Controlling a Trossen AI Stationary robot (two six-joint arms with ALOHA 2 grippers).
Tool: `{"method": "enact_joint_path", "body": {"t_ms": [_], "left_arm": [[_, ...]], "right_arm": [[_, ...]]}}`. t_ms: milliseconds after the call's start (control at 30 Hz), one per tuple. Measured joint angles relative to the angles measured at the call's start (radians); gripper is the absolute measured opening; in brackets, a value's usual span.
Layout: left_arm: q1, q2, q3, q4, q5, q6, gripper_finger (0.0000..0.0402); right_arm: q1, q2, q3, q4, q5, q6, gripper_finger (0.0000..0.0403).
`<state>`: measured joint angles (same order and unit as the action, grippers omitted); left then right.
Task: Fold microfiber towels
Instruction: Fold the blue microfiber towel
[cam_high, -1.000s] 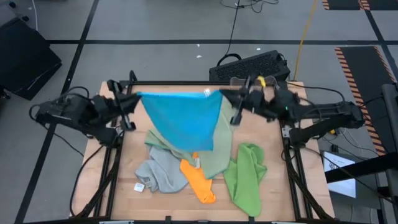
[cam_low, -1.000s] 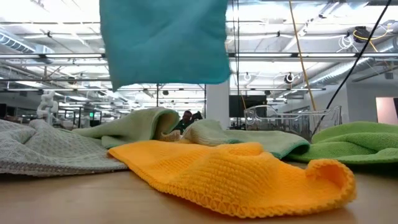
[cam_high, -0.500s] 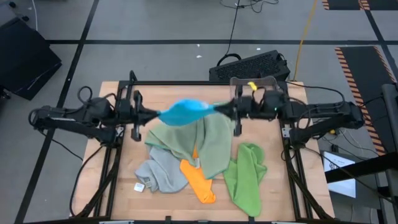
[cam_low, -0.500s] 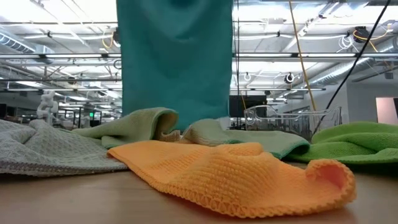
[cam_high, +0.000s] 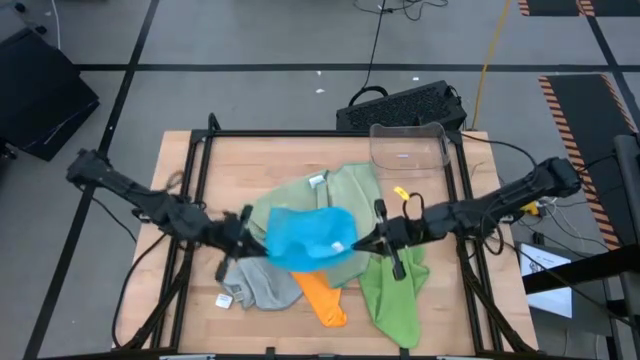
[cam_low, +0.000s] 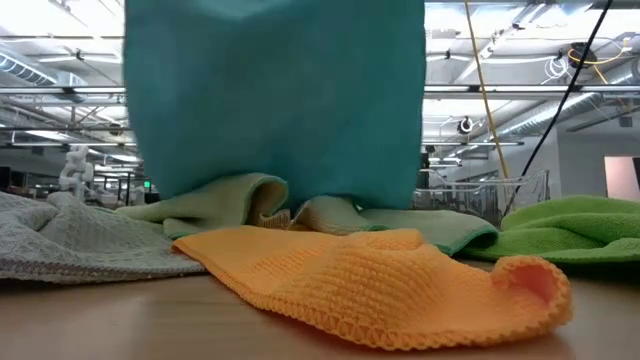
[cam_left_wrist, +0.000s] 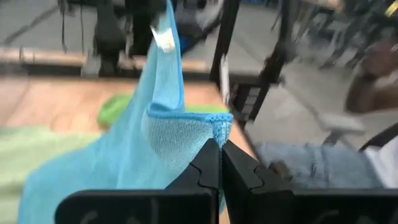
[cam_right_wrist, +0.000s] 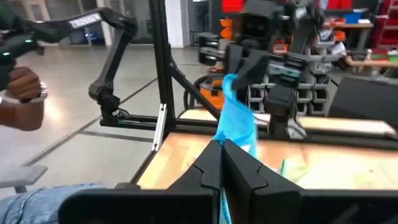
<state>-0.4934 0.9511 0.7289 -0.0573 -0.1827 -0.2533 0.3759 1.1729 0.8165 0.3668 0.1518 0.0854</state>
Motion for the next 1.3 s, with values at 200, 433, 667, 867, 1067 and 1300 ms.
{"method": "enact_joint_path", "body": {"t_ms": [200, 433, 667, 867, 1067, 1300], "left_arm": [[-0.110, 0.055, 0.000, 0.000, -0.181, -0.039, 0.0005], [-0.155, 0.012, 0.000, -0.169, -0.524, -0.124, 0.0005], [-0.053, 0.011, 0.000, -0.403, -0.584, -0.367, 0.0004], [0.024, 0.034, 0.000, -0.418, -0.516, -0.406, 0.0011], [0.102, 0.055, 0.000, -0.409, -0.493, -0.396, 0.0010], [0.169, 0.105, 0.000, -0.412, -0.429, -0.381, 0.0005]], "right_arm": [[0.029, 0.053, -0.111, 0.206, 0.065, 0.057, 0.0000], [0.000, 0.179, -0.112, 0.317, 0.140, 0.000, 0.0000], [-0.084, 0.250, -0.112, 0.297, 0.189, 0.003, 0.0000], [-0.114, 0.263, -0.112, 0.169, 0.186, 0.059, 0.0000], [-0.147, 0.262, -0.112, 0.059, 0.189, 0.096, 0.0000], [-0.186, 0.262, -0.112, 0.032, 0.244, 0.086, 0.0000]]}}
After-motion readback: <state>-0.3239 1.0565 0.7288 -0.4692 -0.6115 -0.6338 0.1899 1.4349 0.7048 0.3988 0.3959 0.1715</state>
